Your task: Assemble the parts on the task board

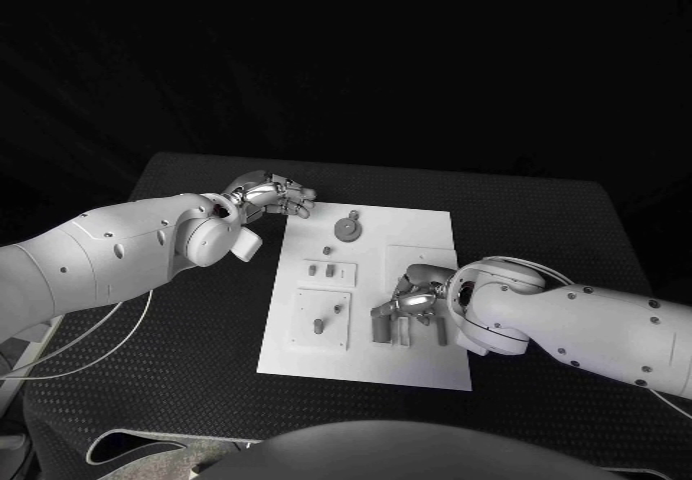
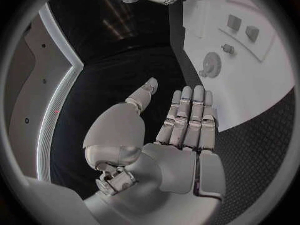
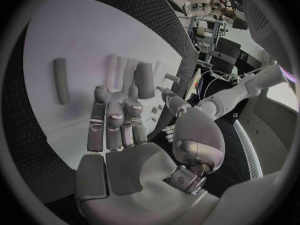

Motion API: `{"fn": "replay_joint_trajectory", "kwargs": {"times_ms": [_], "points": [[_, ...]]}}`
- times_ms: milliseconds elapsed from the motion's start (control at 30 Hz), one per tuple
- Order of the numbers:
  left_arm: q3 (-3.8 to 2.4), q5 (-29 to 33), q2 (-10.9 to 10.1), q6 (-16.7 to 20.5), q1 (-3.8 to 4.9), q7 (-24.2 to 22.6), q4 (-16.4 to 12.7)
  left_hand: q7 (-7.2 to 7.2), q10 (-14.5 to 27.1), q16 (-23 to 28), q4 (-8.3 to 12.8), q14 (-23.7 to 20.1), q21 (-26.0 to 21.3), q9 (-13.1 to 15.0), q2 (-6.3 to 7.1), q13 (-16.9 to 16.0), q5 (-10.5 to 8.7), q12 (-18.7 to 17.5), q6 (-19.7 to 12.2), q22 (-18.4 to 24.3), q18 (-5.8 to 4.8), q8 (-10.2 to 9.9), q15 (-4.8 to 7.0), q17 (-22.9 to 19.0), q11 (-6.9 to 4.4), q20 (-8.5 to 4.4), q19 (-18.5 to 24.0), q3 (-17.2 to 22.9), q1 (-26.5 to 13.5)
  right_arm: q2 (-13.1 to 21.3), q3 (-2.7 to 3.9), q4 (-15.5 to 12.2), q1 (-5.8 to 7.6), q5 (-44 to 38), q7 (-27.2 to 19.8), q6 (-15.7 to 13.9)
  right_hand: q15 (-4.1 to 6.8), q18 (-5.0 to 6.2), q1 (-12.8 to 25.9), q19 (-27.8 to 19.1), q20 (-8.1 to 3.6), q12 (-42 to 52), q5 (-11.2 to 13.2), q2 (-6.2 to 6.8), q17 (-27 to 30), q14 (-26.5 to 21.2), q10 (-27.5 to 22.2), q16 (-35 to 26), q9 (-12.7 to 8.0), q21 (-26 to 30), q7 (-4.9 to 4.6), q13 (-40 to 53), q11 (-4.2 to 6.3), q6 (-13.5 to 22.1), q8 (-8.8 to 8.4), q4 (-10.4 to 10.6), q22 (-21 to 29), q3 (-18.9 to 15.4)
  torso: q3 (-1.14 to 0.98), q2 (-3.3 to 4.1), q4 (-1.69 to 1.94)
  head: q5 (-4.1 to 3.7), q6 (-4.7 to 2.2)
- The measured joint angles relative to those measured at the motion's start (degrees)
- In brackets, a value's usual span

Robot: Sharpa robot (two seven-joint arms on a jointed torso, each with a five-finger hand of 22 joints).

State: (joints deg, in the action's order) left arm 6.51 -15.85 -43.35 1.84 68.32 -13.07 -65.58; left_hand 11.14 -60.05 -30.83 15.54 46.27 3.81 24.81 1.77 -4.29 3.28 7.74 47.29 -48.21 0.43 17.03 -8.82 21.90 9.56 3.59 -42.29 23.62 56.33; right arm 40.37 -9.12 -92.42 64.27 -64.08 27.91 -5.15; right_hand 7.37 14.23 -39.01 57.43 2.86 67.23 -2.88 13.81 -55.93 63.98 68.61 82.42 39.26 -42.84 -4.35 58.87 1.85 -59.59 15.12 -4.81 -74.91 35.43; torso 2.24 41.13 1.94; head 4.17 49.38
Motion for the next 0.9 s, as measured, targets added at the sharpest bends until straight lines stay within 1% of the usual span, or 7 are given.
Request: {"fn": "replay_joint_trajectory", "kwargs": {"times_ms": [133,367,533,600,633,700,900], "points": [[0.0,0.0,-0.1,0.0,0.0,0.0,0.0,0.0,0.0,0.0,0.0,0.0,0.0,0.0,0.0,0.0,0.0,0.0,0.0,0.0,0.0,0.0,0.0,0.0,0.0,0.0,0.0,0.0,0.0,-1.2,0.08,0.7,0.08,-1.2,0.3,0.0,-0.01,0.0,0.0,0.0,-0.02,0.0,0.0,0.0,0.1,0.0,0.0,0.2,-0.4,0.0,0.04,0.0,0.0,0.0,0.06,0.2,0.0,0.2,0.03,-0.01,0.01,-0.08,-0.01],[0.0,0.0,0.0,-0.1,0.01,0.2,-0.1,0.0,0.0,0.0,0.0,0.0,0.0,0.0,0.0,0.0,0.0,0.0,0.0,0.0,0.0,0.0,0.0,0.1,0.0,0.0,0.0,0.0,0.0,-2.2,0.08,1.3,0.09,-2.8,0.7,0.0,0.06,0.01,0.0,0.2,-0.2,0.0,0.0,0.0,0.2,0.3,0.0,0.2,0.0,0.0,0.12,0.0,-0.02,-0.1,0.45,0.2,0.0,0.2,0.0,-0.01,0.09,-0.18,0.0],[0.01,0.0,0.0,-0.1,0.01,0.2,0.0,0.0,0.0,0.0,0.0,0.0,0.0,0.0,0.0,0.0,0.0,0.0,0.0,0.0,0.0,0.0,0.0,0.0,0.0,0.0,0.0,0.0,0.0,-2.8,0.12,1.7,0.12,-3.5,0.7,0.0,0.05,0.0,-0.5,0.2,-0.2,0.0,0.0,-1.39,0.4,0.3,0.0,0.2,0.0,-0.2,0.18,-0.1,-0.02,-0.2,0.18,-0.7,0.0,-0.7,-0.01,-0.01,0.07,-0.18,0.08],[0.01,0.0,0.0,-0.1,0.01,0.2,0.0,0.0,0.0,0.0,0.0,0.0,0.0,0.0,0.0,0.0,0.0,0.0,0.0,0.0,0.0,0.0,0.0,0.0,0.0,0.0,0.0,0.0,0.0,-2.9,0.13,1.8,0.13,-3.7,0.7,0.1,0.06,0.0,-1.2,0.2,-0.2,0.0,0.0,-2.33,0.6,0.3,0.0,0.5,0.0,-0.2,0.26,-0.1,-0.02,-0.3,0.18,-1.7,0.0,-1.6,-0.01,-0.01,0.07,-0.18,0.08],[0.01,0.0,0.0,-0.1,0.01,0.3,0.0,0.0,0.0,0.0,0.0,0.0,0.0,0.0,0.0,0.0,0.0,0.0,0.0,0.0,0.0,0.0,0.0,0.0,0.0,0.0,0.0,0.0,0.0,-2.9,0.13,1.8,0.14,-3.8,0.7,0.1,0.08,0.0,-1.3,0.2,-0.2,0.0,0.0,-3.16,0.6,0.3,0.0,0.5,0.0,-0.2,0.27,-0.2,-0.02,-0.3,0.18,-2.5,0.0,-1.8,-0.03,-0.01,0.07,-0.18,0.11],[0.01,0.0,0.0,-0.2,0.01,0.3,0.0,0.0,0.0,0.0,0.0,0.0,0.0,0.0,0.0,0.0,0.0,0.0,0.0,0.0,0.0,0.0,0.0,0.1,0.0,0.0,0.0,0.0,0.0,-3.0,0.14,2.0,0.14,-4.0,0.6,0.3,0.2,0.0,-1.9,0.2,-0.2,0.0,0.0,-4.64,0.8,0.1,0.0,0.5,0.1,-0.2,0.32,-0.2,-0.02,-0.4,0.18,-4.5,0.0,-2.6,-0.04,-0.01,0.07,-0.18,0.15],[0.01,0.0,0.0,-0.2,0.01,0.4,0.0,0.0,0.0,0.0,0.0,0.0,0.0,0.0,0.0,0.0,0.0,0.0,0.0,0.0,0.0,0.0,0.0,0.1,0.0,0.0,0.0,0.0,0.0,-3.0,0.26,2.1,0.27,-4.3,0.4,0.6,0.26,0.0,-3.4,0.2,-0.2,0.0,0.1,-7.7,1.3,0.1,0.0,0.8,-0.1,-0.2,0.06,-0.4,-0.01,-0.7,-0.64,-10.5,0.0,-3.9,-0.04,0.01,0.05,-0.2,0.22]]}}
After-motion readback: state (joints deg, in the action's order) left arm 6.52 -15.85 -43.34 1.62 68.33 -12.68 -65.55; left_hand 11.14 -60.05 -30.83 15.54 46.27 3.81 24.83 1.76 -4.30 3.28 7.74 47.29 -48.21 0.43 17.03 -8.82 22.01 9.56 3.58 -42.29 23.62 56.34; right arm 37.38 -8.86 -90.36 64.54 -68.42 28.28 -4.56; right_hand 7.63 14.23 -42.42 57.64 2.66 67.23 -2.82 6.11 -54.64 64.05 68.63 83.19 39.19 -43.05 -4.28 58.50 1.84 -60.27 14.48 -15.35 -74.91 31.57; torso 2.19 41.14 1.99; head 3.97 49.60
